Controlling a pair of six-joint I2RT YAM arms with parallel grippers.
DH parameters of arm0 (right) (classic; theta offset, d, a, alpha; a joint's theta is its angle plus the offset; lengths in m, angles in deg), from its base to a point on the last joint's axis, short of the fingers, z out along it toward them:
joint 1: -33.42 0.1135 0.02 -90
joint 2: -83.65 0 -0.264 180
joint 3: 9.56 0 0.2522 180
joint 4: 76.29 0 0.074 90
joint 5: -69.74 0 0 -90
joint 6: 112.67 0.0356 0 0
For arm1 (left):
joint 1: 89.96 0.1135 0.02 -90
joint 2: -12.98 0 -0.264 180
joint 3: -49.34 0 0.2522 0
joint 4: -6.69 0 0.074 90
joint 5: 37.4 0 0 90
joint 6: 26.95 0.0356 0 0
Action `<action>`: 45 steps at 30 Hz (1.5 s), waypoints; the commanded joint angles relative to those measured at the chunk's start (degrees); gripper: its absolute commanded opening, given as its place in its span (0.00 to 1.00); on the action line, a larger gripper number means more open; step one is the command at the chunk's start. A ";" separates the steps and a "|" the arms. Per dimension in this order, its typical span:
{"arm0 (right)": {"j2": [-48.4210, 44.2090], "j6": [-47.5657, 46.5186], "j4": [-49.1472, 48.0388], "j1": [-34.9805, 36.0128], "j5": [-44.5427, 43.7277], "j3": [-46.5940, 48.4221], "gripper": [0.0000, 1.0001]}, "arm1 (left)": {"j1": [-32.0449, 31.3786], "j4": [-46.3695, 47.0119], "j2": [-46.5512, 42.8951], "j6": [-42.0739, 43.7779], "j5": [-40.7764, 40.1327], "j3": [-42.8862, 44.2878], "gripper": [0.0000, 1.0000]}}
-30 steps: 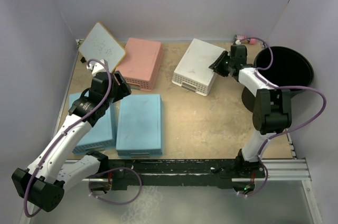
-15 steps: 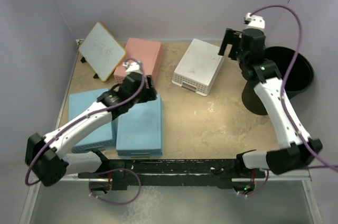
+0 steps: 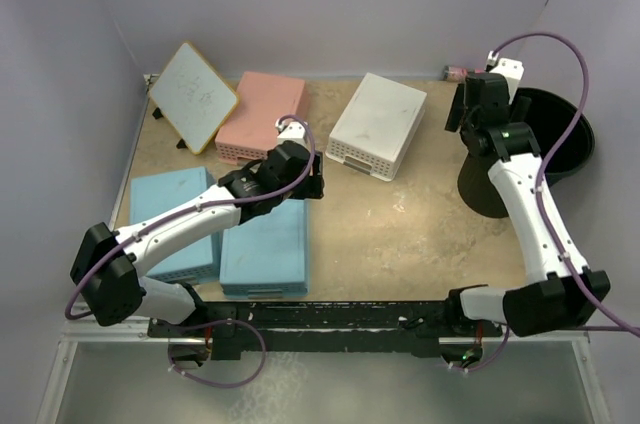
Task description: Turn the large container upside down
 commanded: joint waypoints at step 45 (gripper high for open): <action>-11.66 17.32 -5.85 -1.65 68.05 -2.67 0.00 | 3.52 -4.98 -11.74 -2.02 -14.93 1.65 0.68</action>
